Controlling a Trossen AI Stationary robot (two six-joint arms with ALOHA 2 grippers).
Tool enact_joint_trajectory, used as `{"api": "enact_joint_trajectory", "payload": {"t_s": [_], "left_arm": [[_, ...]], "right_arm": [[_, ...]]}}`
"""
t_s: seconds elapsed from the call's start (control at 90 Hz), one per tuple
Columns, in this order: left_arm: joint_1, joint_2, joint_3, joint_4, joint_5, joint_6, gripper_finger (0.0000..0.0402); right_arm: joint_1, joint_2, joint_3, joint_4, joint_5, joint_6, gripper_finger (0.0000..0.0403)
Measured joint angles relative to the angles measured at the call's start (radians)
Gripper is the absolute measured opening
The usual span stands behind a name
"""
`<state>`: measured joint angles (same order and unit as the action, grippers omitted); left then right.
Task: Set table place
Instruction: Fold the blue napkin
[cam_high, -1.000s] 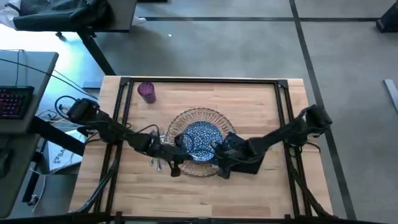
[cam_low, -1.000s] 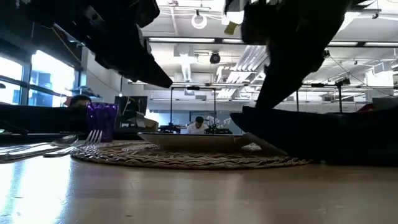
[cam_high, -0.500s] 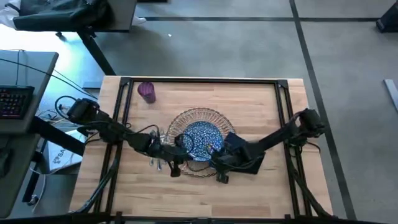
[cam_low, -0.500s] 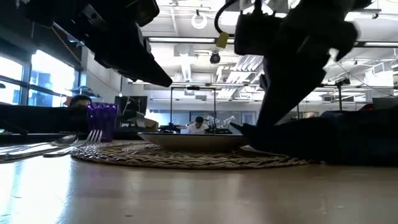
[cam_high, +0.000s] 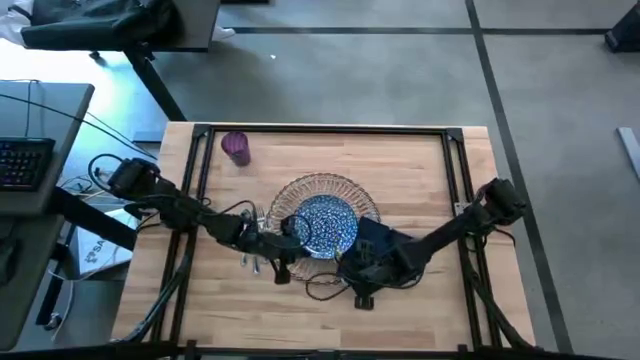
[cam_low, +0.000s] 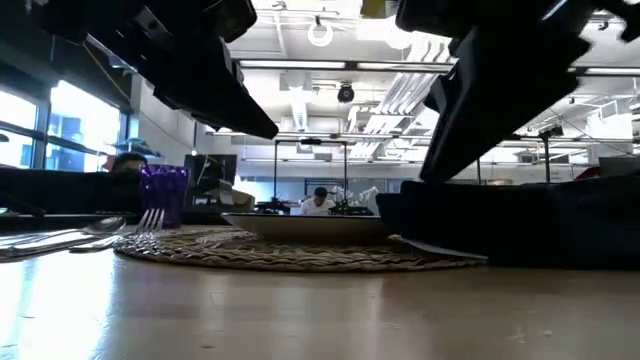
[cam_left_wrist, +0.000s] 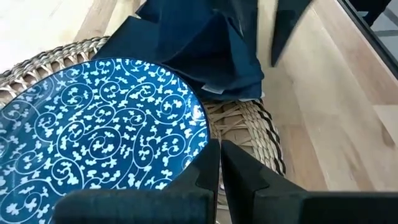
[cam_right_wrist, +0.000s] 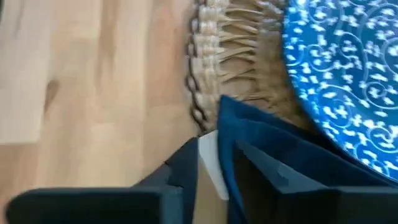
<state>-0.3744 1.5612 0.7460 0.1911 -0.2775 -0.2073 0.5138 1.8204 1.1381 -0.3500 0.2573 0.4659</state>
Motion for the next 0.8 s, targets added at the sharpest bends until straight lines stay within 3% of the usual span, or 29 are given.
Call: {"api": "enact_joint_trajectory", "payload": {"t_s": [0.111, 0.211, 0.478, 0.8], "left_arm": [[0.000, 0.000, 0.000, 0.003, 0.000, 0.000, 0.0000], [-0.001, 0.000, 0.000, 0.003, -0.005, -0.001, 0.0000], [0.000, 0.000, 0.000, 0.003, -0.028, -0.008, 0.0000], [-0.001, 0.000, -0.001, 0.011, -0.029, -0.008, 0.0000]], "right_arm": [[-0.002, 0.007, 0.000, -0.006, 0.067, 0.046, 0.0157], [-0.009, 0.007, 0.000, 0.018, 0.122, 0.091, 0.0165], [-0.025, 0.032, 0.000, 0.038, -0.025, 0.083, 0.0130], [-0.025, 0.062, -0.001, 0.058, 0.012, 0.102, 0.0104]]}}
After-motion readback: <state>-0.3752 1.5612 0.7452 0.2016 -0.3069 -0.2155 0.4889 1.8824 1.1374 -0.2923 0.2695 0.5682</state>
